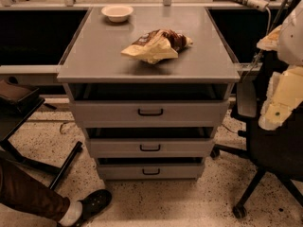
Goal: Open top drawer
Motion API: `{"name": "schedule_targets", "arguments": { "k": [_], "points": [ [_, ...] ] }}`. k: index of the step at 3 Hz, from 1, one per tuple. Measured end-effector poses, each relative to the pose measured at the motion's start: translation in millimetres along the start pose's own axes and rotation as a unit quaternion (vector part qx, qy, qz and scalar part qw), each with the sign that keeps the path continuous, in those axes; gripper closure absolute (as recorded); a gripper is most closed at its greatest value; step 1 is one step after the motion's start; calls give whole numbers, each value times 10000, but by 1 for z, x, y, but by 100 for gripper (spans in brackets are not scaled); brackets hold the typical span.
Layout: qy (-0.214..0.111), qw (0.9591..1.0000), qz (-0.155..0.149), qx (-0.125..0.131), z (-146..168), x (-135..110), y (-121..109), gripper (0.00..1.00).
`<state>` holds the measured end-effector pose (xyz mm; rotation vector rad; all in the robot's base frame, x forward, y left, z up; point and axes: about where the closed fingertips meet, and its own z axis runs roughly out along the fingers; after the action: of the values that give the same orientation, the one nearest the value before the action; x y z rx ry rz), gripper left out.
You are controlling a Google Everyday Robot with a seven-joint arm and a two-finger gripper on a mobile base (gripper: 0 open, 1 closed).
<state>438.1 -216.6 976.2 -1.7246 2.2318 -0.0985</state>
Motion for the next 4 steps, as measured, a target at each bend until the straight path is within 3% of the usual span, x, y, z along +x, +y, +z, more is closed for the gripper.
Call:
{"name": "schedule_targets", "arguments": {
  "k": [1,3,4],
  "points": [
    [-23,10000,5,14,3,-1,1,0],
    [-403,9978,171,-493,82,-4,27,0],
    [-762,9945,147,-701,119,-7,44,0]
  ]
}}
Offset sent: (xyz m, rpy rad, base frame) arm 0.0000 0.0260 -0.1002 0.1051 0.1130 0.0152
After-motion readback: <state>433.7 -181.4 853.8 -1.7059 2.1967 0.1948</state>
